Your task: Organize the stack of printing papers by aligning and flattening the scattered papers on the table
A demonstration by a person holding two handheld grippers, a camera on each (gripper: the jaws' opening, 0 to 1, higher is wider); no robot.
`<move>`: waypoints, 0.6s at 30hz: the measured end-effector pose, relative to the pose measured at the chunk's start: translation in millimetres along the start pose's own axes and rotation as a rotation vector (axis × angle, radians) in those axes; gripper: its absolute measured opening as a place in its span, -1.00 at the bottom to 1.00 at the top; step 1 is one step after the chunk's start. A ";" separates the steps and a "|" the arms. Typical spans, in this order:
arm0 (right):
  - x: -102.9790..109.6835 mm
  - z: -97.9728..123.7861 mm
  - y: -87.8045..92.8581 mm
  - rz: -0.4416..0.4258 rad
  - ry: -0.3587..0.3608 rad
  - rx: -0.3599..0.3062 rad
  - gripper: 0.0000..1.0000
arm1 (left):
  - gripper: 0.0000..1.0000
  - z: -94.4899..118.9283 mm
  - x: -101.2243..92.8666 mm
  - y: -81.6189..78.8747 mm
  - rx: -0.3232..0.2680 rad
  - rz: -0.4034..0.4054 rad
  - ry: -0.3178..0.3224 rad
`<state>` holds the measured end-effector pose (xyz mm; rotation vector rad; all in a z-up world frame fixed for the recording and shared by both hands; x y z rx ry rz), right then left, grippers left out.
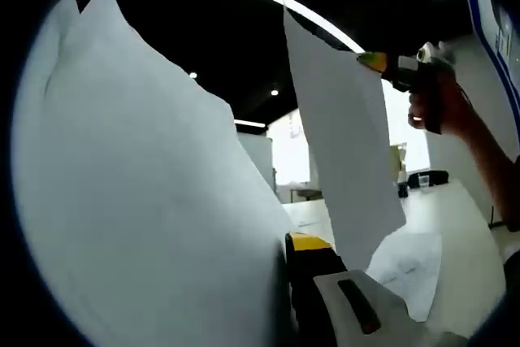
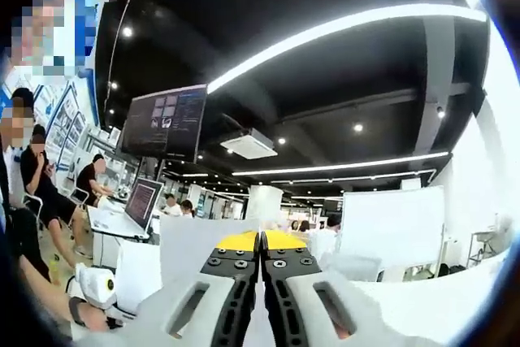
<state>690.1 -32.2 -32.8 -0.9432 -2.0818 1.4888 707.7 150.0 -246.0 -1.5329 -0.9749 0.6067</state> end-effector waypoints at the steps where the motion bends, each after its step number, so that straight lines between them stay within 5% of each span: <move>1: -0.9 -1.6 1.8 -0.001 0.002 0.002 -1.00 | -0.78 0.0 0.1 0.1 0.000 0.000 0.000; 18: -32.0 -25.6 36.5 0.007 0.070 0.081 -1.00 | -0.78 -0.2 -2.2 -1.4 0.003 -0.005 -0.003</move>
Point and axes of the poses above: the point that each gripper's makers call its tool centre point, and the gripper's own axes: z roughly backward along the fingers, x roughly to its left, y roughly out of its underside, the point moved 3 cm from there along z, roughly backward along the fingers, and after that the axes turned 7 degrees about -z, right-handed, at the moved point
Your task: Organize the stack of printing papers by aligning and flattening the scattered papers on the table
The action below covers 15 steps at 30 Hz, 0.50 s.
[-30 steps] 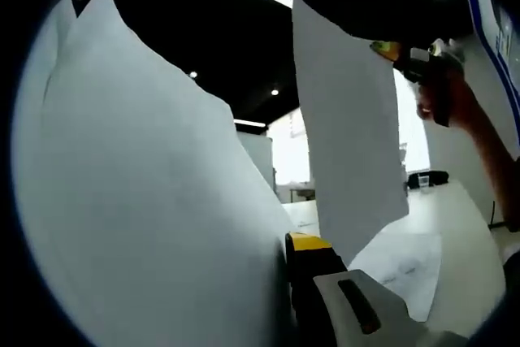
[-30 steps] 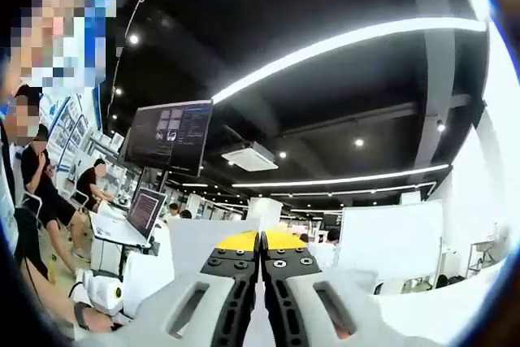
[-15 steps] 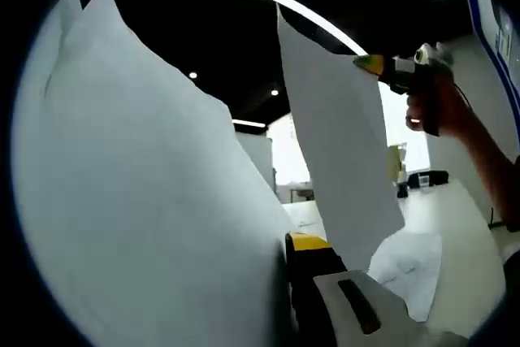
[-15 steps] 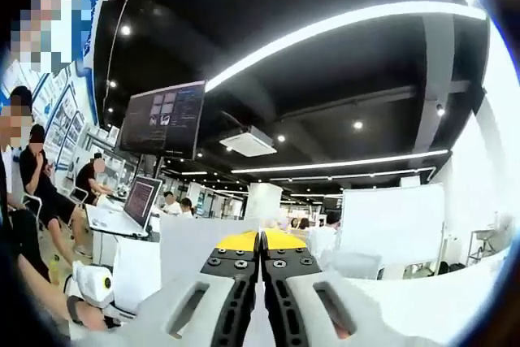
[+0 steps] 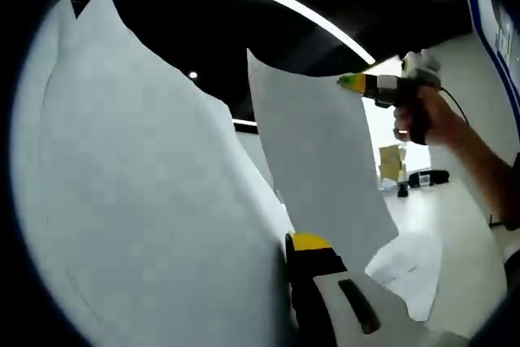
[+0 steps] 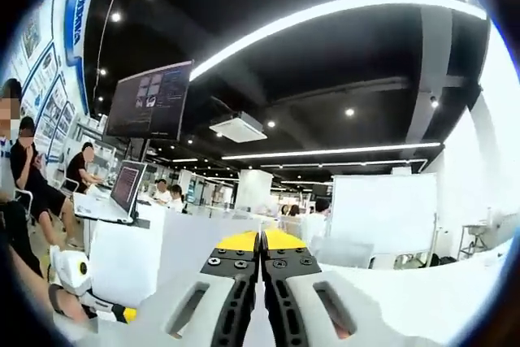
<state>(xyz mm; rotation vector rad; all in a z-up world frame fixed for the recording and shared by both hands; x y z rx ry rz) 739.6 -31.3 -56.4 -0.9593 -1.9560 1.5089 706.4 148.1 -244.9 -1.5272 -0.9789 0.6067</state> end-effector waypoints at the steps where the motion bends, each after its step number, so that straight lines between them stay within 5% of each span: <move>1: -0.9 -1.4 1.8 0.004 0.002 0.003 -1.00 | -0.78 0.0 -0.2 -0.2 0.000 -0.001 0.000; 15: -10.9 -9.9 18.8 0.005 0.020 0.020 -1.00 | -0.78 0.5 -3.4 -2.4 -0.005 0.002 0.004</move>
Point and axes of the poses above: the point that each gripper's makers call its tool centre point, and the gripper's own axes: z roughly backward along the fingers, x roughly to its left, y roughly out of its underside, the point moved 3 cm from there along z, roughly backward along the fingers, and after that the axes turned 7 degrees about -z, right-handed, at the moved point
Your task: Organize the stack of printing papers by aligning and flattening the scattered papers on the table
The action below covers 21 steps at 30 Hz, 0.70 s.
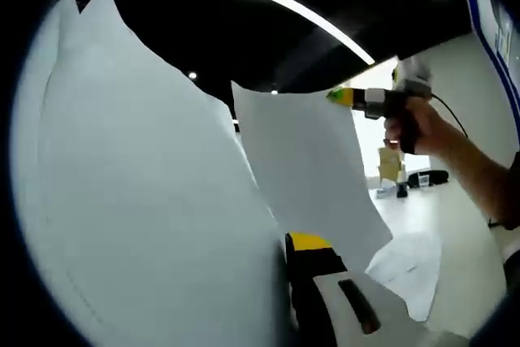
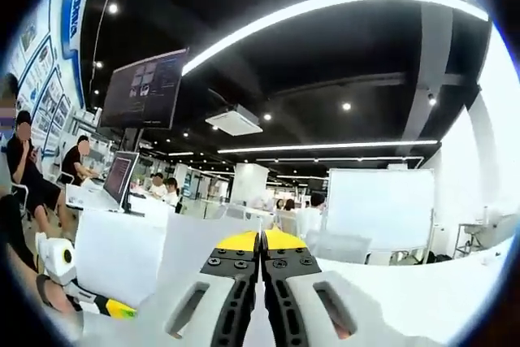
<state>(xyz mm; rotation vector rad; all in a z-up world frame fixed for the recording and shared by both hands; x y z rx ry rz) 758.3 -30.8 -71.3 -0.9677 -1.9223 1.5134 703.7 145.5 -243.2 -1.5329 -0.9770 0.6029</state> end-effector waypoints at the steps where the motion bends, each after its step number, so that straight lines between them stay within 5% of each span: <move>1: 0.5 -0.8 0.7 -0.004 -0.002 -0.001 -1.00 | -0.78 0.0 -0.1 0.0 0.000 0.001 0.000; 21: 22.8 -12.0 14.0 -0.128 -0.098 -0.014 -1.00 | -0.77 -0.4 -1.7 -1.6 -0.015 0.004 0.016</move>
Point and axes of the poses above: the point that each gripper's makers call its tool centre point, and the gripper's own axes: z roughly backward along the fingers, x roughly to its left, y roughly out of its underside, the point moved 3 cm from there along z, roughly backward along the fingers, and after that the axes turned 7 degrees about -z, right-handed, at the moved point
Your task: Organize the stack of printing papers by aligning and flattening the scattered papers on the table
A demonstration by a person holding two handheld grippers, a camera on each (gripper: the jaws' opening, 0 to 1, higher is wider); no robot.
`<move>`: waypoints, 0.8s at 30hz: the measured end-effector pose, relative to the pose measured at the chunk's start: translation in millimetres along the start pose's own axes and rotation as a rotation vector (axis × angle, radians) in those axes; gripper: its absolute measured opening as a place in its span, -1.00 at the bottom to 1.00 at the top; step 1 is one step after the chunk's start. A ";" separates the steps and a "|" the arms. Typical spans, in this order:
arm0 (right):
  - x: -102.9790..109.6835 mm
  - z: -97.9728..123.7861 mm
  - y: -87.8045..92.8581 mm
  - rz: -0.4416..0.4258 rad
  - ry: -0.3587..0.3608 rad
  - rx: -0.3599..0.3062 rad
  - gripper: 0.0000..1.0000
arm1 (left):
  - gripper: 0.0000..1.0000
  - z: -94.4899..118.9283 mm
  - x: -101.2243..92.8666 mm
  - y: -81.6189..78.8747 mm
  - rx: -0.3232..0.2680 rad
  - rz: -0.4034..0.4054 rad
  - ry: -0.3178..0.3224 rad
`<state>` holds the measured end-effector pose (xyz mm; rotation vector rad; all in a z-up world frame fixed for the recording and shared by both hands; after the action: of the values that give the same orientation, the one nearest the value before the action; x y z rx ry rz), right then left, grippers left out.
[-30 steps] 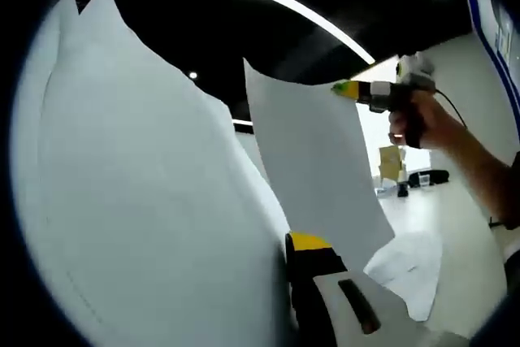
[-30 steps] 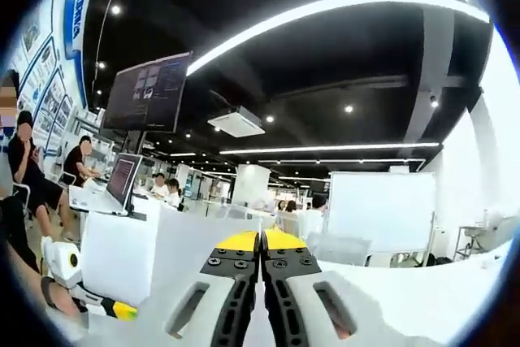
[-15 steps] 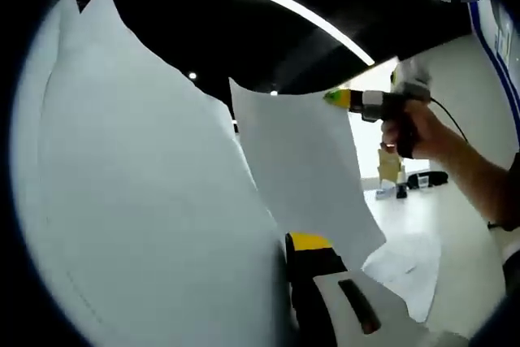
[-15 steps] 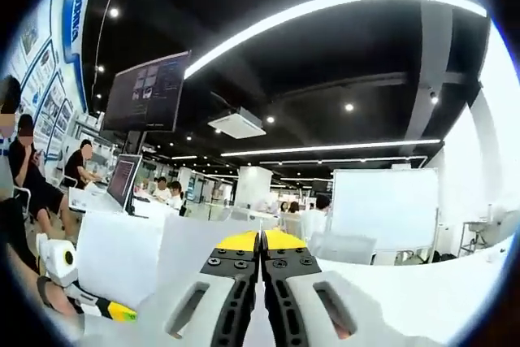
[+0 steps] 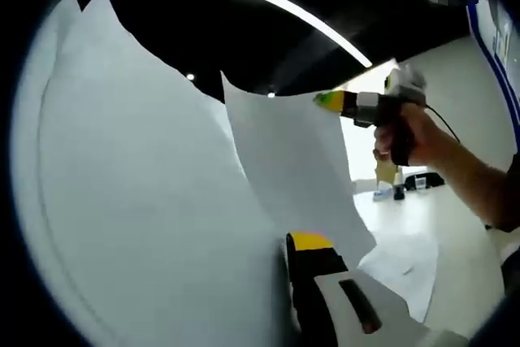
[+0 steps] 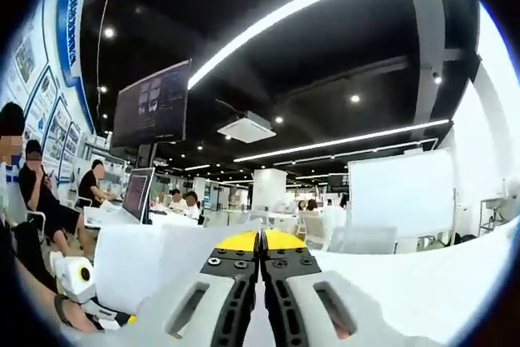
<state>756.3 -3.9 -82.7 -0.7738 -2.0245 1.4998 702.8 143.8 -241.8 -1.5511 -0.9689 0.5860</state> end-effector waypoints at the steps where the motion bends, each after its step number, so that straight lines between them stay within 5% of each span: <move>1: 0.9 -1.3 1.7 -0.005 -0.002 0.002 -1.00 | -0.77 0.1 -0.1 -0.2 -0.001 0.001 0.001; 24: 32.7 -24.4 19.7 -0.084 -0.074 0.020 -1.00 | -0.63 0.8 1.1 -0.8 -0.011 0.037 0.003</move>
<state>752.6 40.0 -93.2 -0.6259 -2.0661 1.5194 702.5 145.1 -241.1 -1.5828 -0.9439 0.6050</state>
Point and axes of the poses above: the point that each gripper's makers call its tool centre point, and the gripper's own axes: z roughly backward along the fingers, x roughly to its left, y roughly out of its underside, the point moved 3 cm from there along z, roughly backward along the fingers, and after that the axes turned 7 degrees about -z, right-handed, at the moved point
